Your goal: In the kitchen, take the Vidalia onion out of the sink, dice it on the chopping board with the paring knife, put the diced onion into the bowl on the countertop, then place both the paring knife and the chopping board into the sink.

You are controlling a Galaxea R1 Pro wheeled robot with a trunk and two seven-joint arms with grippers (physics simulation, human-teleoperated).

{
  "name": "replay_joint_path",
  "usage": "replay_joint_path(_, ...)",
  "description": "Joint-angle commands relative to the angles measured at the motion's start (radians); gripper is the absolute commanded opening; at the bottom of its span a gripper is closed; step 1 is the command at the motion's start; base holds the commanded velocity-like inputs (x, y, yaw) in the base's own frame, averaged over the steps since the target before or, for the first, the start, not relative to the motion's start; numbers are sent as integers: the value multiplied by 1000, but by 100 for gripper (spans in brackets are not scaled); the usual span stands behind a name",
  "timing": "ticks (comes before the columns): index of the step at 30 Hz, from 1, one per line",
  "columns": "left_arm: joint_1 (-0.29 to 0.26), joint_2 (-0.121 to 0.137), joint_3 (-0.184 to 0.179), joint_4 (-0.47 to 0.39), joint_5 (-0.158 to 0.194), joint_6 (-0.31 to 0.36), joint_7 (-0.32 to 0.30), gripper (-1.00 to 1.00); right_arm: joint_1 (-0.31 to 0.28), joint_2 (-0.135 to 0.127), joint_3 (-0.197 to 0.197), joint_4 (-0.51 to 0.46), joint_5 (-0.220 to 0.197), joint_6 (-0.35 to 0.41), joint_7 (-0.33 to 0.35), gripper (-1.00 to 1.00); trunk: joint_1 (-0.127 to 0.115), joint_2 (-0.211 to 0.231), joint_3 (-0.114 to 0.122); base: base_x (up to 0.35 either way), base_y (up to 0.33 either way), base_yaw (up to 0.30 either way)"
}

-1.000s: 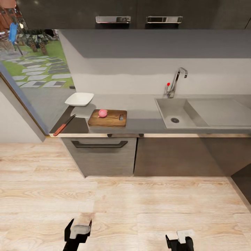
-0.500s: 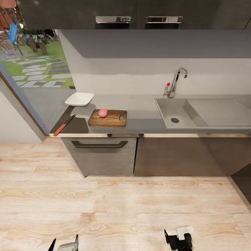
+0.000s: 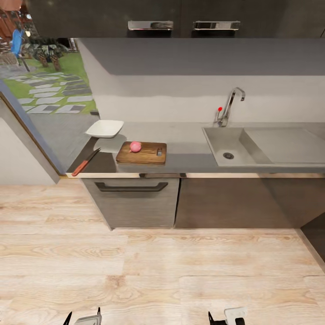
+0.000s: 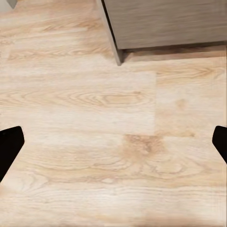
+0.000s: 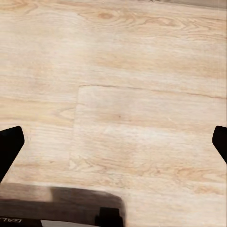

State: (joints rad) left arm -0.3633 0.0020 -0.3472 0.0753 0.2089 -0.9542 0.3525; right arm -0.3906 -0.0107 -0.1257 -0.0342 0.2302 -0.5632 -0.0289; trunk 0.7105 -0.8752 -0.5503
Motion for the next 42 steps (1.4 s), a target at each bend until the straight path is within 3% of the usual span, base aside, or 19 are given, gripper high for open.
replay_joint_path(1, -1, -1, -9, 3, 7, 2, 0, 100, -1, 0, -8, 1, 11, -9, -3, 100, 0, -1, -1, 0, 242, 0)
replay_joint_path(15, -1, -1, -9, 3, 7, 80, 0, 100, -1, 3, -7, 3, 11, -41, -3, 100, 0, -1, -1, 0, 292, 0)
replay_joint_path(42, -1, -1, -9, 3, 7, 80, 0, 100, -1, 5, -6, 5, 11, -41, -3, 100, 0, -1, -1, 0, 300, 0)
